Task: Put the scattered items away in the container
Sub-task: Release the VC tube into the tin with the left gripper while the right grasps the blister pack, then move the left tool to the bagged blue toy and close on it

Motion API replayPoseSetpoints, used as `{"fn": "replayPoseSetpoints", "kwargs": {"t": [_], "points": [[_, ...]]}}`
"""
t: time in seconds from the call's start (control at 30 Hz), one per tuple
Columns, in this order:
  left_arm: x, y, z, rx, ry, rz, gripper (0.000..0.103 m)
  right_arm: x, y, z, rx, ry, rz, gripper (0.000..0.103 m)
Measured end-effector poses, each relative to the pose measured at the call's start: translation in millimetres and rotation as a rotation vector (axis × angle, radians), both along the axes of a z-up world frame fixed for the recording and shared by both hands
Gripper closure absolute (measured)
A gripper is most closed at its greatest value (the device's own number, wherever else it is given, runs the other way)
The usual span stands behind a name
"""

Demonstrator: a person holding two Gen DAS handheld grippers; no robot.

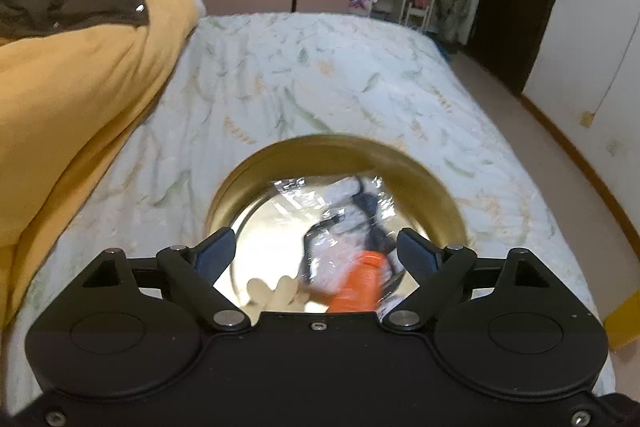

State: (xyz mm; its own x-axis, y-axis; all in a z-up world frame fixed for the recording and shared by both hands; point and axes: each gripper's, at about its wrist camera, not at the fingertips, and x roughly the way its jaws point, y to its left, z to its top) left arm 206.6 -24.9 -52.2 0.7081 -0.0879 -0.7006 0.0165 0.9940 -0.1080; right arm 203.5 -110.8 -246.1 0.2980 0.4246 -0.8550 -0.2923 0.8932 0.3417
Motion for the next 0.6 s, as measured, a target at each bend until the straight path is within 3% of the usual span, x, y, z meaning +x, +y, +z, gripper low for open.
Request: {"fn": "replayPoseSetpoints", "kwargs": {"t": [0.17, 0.43, 0.6], "points": [[-17, 10, -8, 0.000, 0.031, -0.042, 0.016, 3, -2, -1, 0.011, 0.000, -0.013, 0.034], [-58, 20, -52, 0.027, 0.133, -0.097, 0.016, 4, -6, 0, 0.024, -0.004, -0.041, 0.034], [-82, 29, -71, -0.016, 0.173, -0.093, 0.016, 4, -7, 0, 0.026, -0.009, -0.052, 0.034]]}}
